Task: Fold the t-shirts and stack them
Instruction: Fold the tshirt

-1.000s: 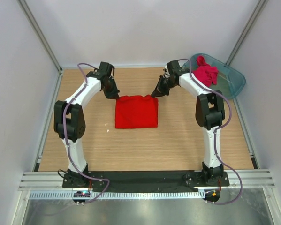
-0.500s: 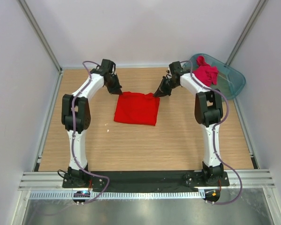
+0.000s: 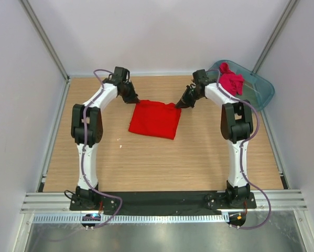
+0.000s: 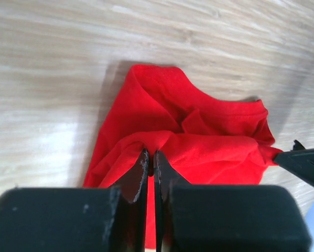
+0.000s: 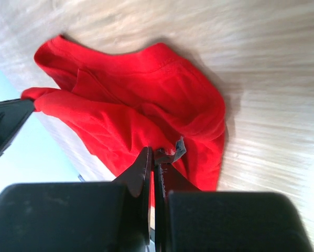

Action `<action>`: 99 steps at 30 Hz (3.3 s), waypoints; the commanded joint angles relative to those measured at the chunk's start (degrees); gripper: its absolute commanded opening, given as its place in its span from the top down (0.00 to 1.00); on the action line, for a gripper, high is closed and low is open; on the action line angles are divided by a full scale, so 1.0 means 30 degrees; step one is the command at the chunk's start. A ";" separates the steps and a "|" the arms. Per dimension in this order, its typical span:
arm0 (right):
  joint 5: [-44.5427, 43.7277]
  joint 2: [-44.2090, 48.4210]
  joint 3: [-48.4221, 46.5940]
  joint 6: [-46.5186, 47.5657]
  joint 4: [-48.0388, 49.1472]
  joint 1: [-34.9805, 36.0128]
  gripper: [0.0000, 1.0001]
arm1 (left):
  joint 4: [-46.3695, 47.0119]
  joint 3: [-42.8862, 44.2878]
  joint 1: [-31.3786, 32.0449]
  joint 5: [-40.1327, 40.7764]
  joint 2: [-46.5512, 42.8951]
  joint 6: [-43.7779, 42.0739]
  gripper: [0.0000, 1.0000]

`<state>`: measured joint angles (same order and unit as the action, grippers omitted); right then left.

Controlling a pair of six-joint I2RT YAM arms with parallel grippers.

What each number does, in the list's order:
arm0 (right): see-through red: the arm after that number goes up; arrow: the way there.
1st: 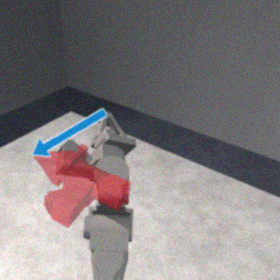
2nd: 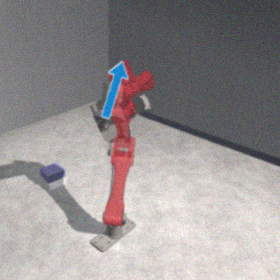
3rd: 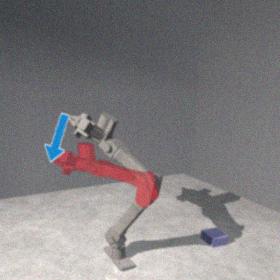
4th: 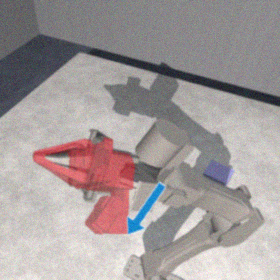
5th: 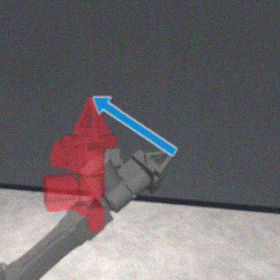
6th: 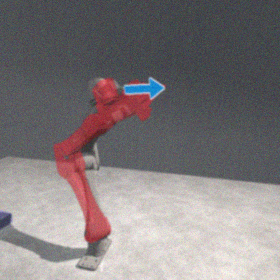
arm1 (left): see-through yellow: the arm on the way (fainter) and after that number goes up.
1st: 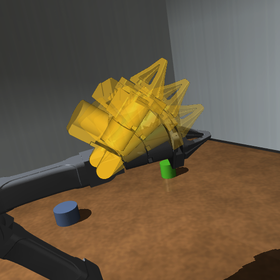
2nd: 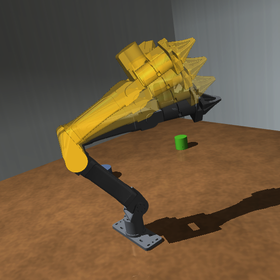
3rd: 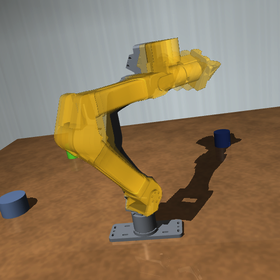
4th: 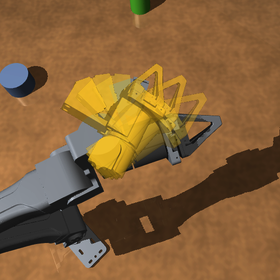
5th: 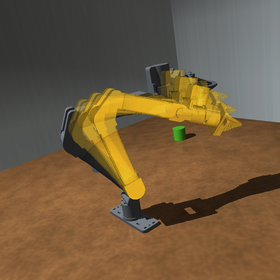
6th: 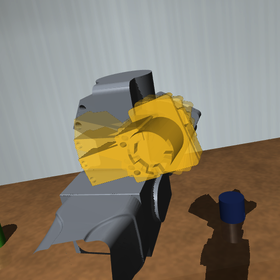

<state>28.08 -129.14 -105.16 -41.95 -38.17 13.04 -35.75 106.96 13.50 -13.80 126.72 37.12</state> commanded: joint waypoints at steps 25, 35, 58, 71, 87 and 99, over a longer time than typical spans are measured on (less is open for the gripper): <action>-0.3912 0.3606 -0.0869 0.6192 -0.3479 0.1626 0.55 | 0.0958 -0.4537 0.1242 -0.1021 -0.4886 -0.0920 0.67; -0.0720 0.3848 0.3618 0.5927 -0.0459 0.3243 0.94 | -0.0651 -0.4449 0.1478 -0.0119 -0.1870 -0.1593 0.72; 0.2501 0.8917 1.0883 0.4555 0.3283 0.1103 0.98 | 0.0723 -1.3385 0.4436 0.1612 -0.7839 0.0602 0.71; 0.6898 0.2386 0.7194 -0.2560 1.3702 0.1748 0.96 | 0.1568 -0.8962 0.1392 -0.1134 -0.6264 -0.1622 0.67; 0.4707 -0.4031 0.2097 -0.6845 1.6681 0.1251 0.98 | 0.3185 -0.8055 -0.0309 -0.1670 -0.2982 -0.2150 0.69; 0.3971 -0.6084 -0.0860 -0.4769 1.3490 0.0079 0.98 | 0.2746 -0.7412 -0.0632 -0.1786 -0.2423 -0.2706 0.62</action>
<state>42.15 -146.12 -103.92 -60.58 7.86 14.09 -27.59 82.89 12.34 -21.19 118.15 31.86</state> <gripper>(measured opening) 0.045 0.366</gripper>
